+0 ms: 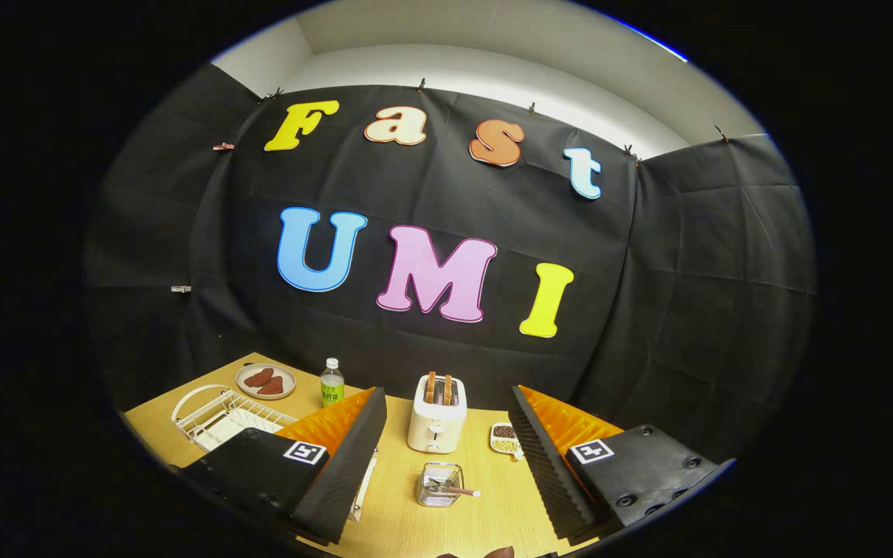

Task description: Take the plate from the dish rack, then take the spoon from the basket and place it into the plate.

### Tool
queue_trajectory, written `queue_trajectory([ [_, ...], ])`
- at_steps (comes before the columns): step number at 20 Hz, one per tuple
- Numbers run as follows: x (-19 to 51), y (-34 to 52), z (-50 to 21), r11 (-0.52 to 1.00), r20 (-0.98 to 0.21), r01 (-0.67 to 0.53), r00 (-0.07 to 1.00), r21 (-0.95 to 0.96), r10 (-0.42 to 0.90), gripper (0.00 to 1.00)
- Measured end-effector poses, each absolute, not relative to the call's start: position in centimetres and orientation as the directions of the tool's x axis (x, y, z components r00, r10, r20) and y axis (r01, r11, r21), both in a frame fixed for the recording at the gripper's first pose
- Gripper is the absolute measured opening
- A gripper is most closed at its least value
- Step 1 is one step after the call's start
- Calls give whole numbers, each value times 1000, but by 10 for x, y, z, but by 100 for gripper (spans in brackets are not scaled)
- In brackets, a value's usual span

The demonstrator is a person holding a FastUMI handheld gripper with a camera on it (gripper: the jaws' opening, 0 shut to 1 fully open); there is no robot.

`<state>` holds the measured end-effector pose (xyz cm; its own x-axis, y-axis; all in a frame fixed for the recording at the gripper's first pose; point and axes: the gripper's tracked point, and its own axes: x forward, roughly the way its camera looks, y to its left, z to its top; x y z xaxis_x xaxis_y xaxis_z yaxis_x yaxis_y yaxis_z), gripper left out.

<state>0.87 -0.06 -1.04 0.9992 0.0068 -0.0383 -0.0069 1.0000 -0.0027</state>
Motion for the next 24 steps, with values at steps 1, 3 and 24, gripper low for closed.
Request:
queue_trajectory([
  [1,9,0,-11,1000,-41,-8,999,-1,8,98],
  [3,9,0,-12,1000,-43,-9,999,2,9,98],
  [24,106,133,-178,977,-557,-110,807,183,196,98],
])
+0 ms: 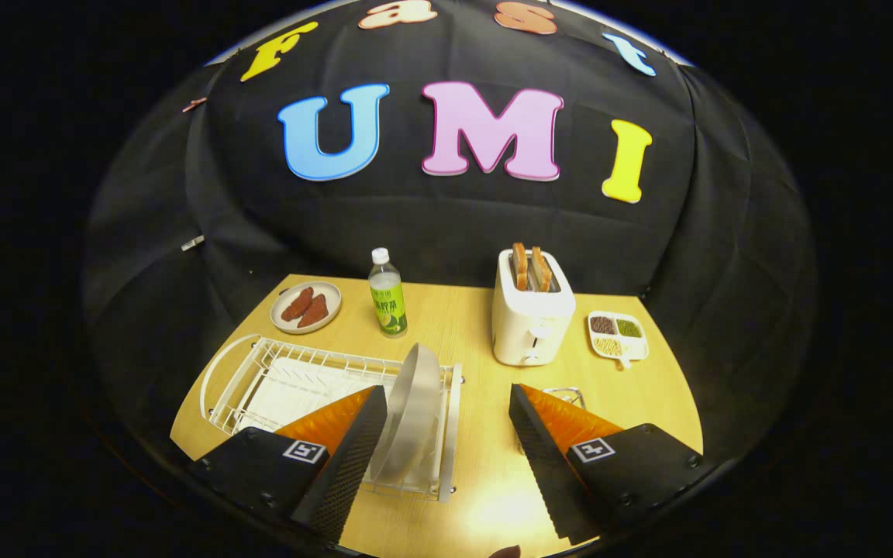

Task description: Take the plate from the dish rack, then take the spoon from the basket and place it into the plate.

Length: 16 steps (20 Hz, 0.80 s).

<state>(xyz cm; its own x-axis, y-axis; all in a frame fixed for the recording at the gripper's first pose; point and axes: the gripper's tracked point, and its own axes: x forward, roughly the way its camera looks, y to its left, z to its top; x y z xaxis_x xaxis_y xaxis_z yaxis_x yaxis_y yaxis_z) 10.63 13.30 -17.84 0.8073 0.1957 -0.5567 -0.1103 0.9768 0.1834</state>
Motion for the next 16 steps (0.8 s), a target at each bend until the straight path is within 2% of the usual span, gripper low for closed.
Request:
queue_trajectory([
  [5,122,154,-247,989,-697,-44,705,144,132,98],
  [7,124,163,-266,989,-726,-29,676,145,126,95],
  [9,132,159,-273,994,-728,0,681,109,80,80],
  [10,135,154,-275,996,-729,13,683,89,56,65],
  [12,134,156,-272,995,-731,22,680,101,59,46],
  [16,141,161,-255,996,-721,4,691,85,59,36],
])
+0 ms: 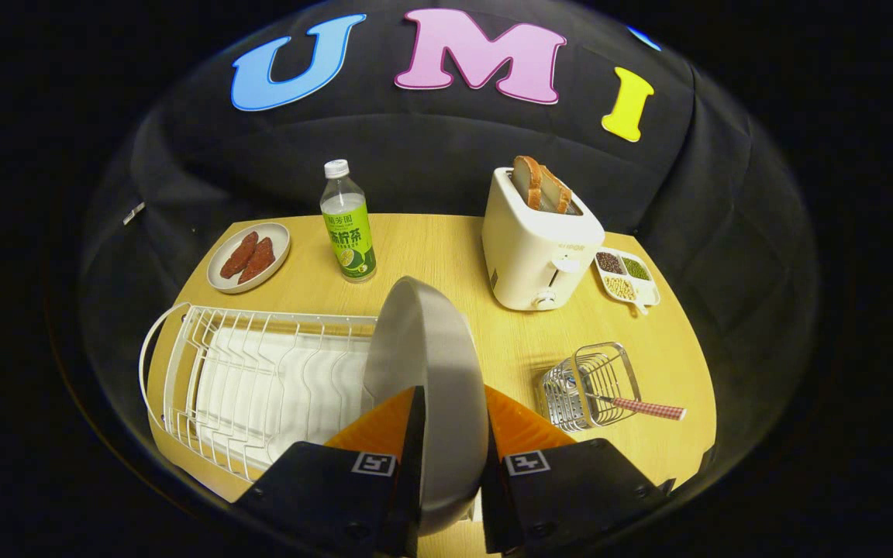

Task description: Take the plate from the dish rack, then take the spoon from the basket and place it into the plate.

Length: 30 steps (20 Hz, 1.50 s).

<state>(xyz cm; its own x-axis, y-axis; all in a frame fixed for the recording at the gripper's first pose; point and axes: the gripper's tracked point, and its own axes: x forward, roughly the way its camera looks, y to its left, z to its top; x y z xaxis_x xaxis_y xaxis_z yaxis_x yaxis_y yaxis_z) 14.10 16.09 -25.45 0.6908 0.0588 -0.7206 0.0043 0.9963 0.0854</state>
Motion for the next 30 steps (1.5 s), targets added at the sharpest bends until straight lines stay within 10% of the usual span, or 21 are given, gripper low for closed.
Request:
queue_trajectory([
  [6,164,142,-201,995,-603,3,796,-98,-61,33],
  [18,89,62,-133,951,-522,-7,835,309,176,33],
  [30,-43,23,-256,855,-619,-30,677,518,398,33],
])
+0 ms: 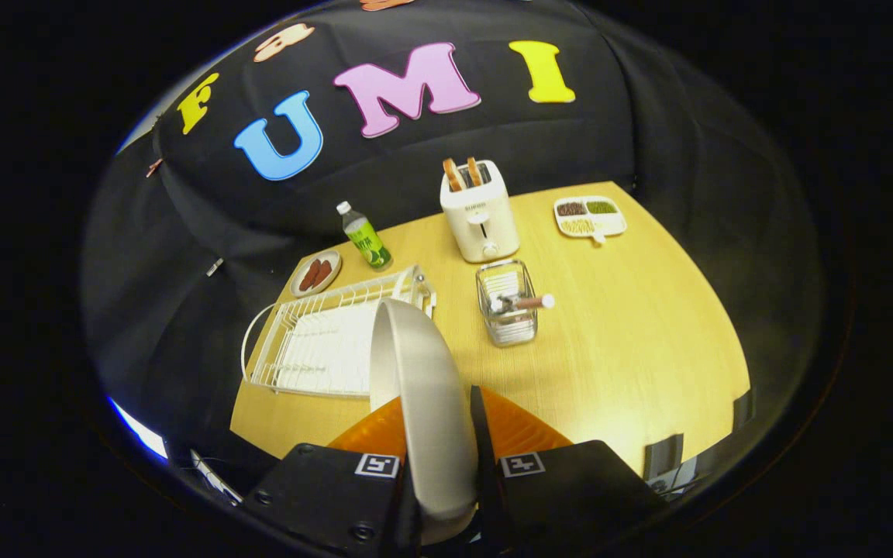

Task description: Take the plate from the dish rack, then take the spoon from the basket and place it into the plate.

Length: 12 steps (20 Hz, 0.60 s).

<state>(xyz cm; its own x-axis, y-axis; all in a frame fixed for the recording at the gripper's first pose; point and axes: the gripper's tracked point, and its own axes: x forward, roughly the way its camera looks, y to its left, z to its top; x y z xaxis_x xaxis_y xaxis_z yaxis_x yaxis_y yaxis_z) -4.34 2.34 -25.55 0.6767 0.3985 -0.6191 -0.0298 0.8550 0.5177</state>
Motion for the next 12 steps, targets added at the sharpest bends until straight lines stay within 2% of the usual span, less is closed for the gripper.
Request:
queue_trajectory([
  [5,-65,30,-321,816,-670,38,594,577,446,33],
  [12,-69,50,-375,774,-688,83,526,627,500,33],
])
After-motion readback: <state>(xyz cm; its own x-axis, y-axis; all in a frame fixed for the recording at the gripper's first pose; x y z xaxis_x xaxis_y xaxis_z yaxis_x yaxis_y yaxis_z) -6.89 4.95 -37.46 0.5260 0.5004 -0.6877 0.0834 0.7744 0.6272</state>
